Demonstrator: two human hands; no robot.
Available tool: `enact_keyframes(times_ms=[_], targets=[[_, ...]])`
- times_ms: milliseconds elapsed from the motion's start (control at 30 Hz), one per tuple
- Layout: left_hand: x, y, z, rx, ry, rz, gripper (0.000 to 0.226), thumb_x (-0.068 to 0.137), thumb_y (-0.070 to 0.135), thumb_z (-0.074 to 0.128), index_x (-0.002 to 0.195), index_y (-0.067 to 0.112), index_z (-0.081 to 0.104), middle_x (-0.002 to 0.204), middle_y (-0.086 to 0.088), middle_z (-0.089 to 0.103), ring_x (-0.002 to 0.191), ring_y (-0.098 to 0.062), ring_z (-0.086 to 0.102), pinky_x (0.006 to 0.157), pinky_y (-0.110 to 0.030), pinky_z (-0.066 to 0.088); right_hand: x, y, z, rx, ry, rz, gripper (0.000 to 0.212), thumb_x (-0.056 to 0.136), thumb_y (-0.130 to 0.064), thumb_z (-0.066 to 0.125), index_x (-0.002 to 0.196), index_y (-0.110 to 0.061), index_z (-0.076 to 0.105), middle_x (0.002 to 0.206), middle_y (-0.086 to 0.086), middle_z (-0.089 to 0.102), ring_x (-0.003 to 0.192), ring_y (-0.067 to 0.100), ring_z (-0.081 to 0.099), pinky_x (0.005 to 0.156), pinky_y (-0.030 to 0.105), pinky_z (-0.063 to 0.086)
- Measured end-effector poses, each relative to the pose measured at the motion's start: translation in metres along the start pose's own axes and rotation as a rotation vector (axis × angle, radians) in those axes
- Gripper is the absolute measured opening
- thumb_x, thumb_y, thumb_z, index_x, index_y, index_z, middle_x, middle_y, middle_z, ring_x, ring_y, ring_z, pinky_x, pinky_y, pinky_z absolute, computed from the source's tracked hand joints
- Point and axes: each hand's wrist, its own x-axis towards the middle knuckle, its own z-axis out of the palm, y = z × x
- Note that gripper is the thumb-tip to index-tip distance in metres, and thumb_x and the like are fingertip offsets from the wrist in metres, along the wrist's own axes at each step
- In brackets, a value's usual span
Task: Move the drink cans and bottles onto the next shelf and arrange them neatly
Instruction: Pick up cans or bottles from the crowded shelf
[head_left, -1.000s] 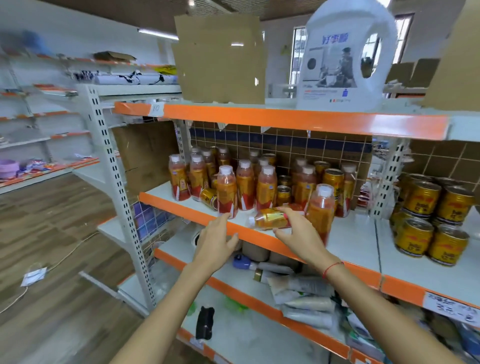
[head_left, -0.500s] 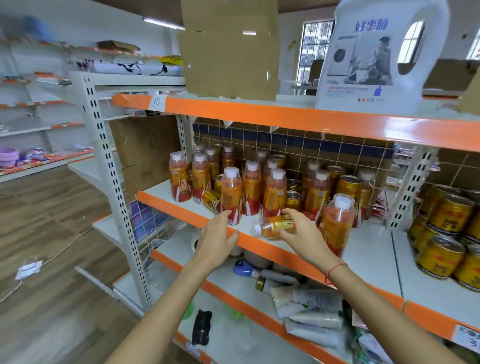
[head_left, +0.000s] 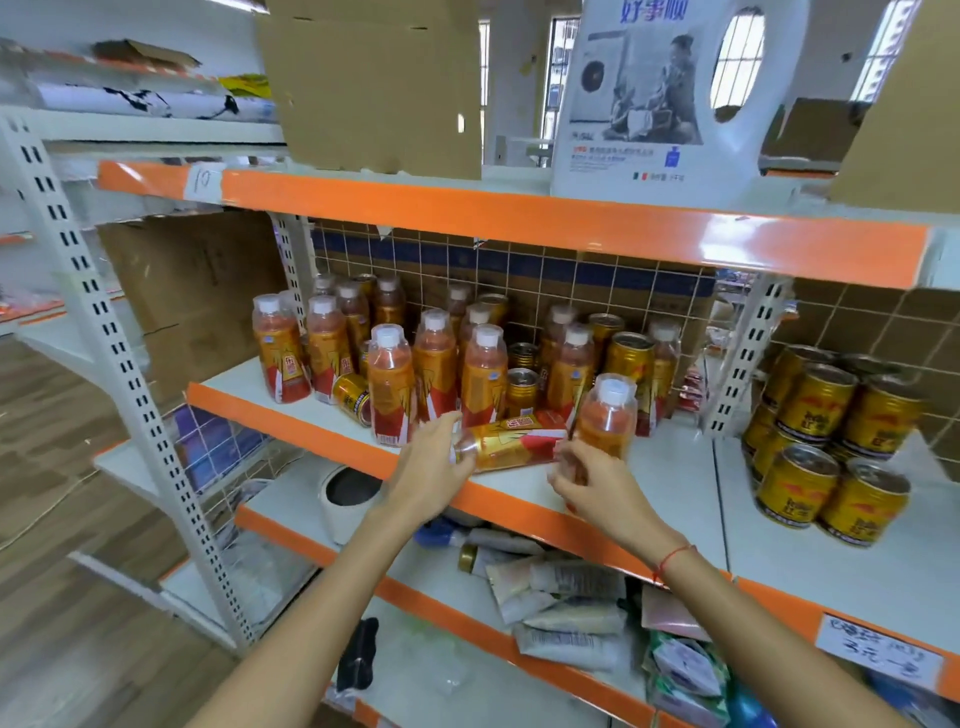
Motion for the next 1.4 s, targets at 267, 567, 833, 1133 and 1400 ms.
enact_keyframes(times_ms=[267, 567, 833, 1133, 1400], targets=[[0.029, 0.013, 0.024, 0.031, -0.039, 0.052, 0.057, 0.091, 0.026, 0.059, 0.141, 0.013, 0.036, 0.137, -0.007, 0.049, 0.118, -0.024, 0.05, 0.099, -0.038, 0.043, -0.015, 0.024, -0.019, -0.052, 0.095, 0.107, 0.017, 0.087, -0.027, 0.063, 0.102, -0.019, 0.063, 0.101, -0.002, 0.067, 0.093, 0.015, 0.06, 0.08, 0.027, 0.048], [0.078, -0.007, 0.023, -0.128, -0.008, -0.123, 0.067, 0.086, 0.028, 0.068, 0.14, 0.009, 0.033, 0.133, -0.012, 0.051, 0.119, -0.027, 0.051, 0.094, -0.037, 0.044, -0.007, 0.029, -0.031, 0.07, 0.115, 0.362, 0.086, 0.078, -0.033, 0.075, 0.143, -0.013, 0.024, 0.141, 0.011, 0.045, 0.128, 0.027, 0.045, 0.101, 0.036, 0.039], [0.122, -0.021, 0.019, -0.288, -0.083, -0.179, 0.09, 0.079, 0.022, 0.076, 0.147, 0.006, 0.02, 0.143, -0.016, 0.042, 0.129, -0.031, 0.044, 0.106, -0.043, 0.039, 0.014, 0.027, -0.009, 0.219, 0.147, 0.351, 0.092, 0.072, -0.018, 0.081, 0.141, -0.016, 0.021, 0.136, 0.009, 0.049, 0.124, 0.026, 0.048, 0.099, 0.033, 0.04], [0.144, -0.031, 0.036, -0.397, -0.14, -0.189, 0.084, 0.076, 0.021, 0.079, 0.141, 0.009, 0.027, 0.132, -0.013, 0.052, 0.119, -0.028, 0.052, 0.097, -0.037, 0.043, 0.027, 0.031, -0.001, 0.3, 0.163, 0.384, 0.082, 0.073, -0.02, 0.08, 0.133, -0.02, 0.025, 0.125, 0.003, 0.052, 0.101, 0.013, 0.048, 0.088, 0.026, 0.043], [0.152, -0.032, 0.051, -0.319, 0.017, -0.218, 0.09, 0.065, 0.035, 0.085, 0.134, 0.009, 0.035, 0.128, -0.015, 0.05, 0.117, -0.032, 0.051, 0.099, -0.045, 0.045, 0.03, 0.033, -0.001, 0.269, 0.167, 0.387, 0.082, 0.073, -0.021, 0.08, 0.133, -0.022, 0.025, 0.125, 0.002, 0.052, 0.104, 0.013, 0.049, 0.093, 0.03, 0.044]])
